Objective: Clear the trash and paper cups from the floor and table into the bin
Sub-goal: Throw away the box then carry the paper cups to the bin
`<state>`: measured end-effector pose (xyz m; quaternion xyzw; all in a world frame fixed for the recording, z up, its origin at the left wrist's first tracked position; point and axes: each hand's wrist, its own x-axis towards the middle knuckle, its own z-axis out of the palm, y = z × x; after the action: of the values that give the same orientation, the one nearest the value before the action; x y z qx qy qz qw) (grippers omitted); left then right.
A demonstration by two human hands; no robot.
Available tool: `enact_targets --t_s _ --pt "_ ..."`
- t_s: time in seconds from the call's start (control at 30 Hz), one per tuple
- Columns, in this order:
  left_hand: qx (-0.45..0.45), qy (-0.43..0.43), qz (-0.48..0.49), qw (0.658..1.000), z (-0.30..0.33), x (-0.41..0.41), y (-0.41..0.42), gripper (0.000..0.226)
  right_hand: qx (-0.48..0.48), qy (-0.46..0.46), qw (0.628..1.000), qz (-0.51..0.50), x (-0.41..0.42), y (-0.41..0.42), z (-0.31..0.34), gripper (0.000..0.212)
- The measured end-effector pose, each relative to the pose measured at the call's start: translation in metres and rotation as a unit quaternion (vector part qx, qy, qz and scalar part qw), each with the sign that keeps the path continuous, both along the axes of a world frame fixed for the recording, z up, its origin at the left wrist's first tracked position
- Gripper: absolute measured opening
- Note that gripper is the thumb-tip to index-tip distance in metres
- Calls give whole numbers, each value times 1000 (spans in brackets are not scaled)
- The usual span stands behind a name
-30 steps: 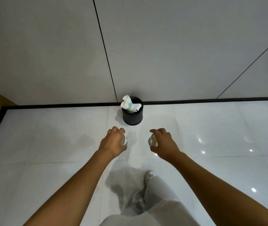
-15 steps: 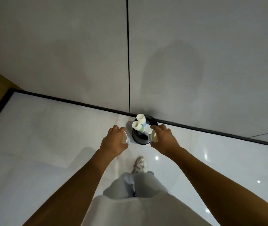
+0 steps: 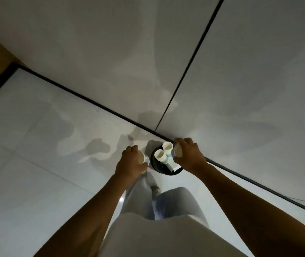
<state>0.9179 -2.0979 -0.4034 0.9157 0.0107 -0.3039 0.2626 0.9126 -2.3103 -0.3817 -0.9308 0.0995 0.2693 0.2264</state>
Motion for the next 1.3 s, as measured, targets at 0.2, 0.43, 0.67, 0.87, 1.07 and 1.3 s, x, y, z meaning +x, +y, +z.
enact_targets --t_s 0.2,0.43,0.67,0.87,1.07,1.3 --pt "-16 0 65 998 -18 24 -16 66 -5 30 998 55 39 -8 -21 68" --pt "-24 29 185 982 -81 11 -58 68 6 39 985 170 70 -38 -85 68" --pt "-14 22 231 973 -188 -1 -110 61 34 49 975 214 67 -73 -177 65" --pt "-32 -6 269 963 -285 33 -122 61 44 55 974 215 89 -77 -259 67" --pt "-51 38 240 969 -360 38 -129 69 53 38 973 220 108 -76 -319 67" --pt "-57 71 176 980 -402 21 -147 77 65 58 972 218 114 -82 -353 66"
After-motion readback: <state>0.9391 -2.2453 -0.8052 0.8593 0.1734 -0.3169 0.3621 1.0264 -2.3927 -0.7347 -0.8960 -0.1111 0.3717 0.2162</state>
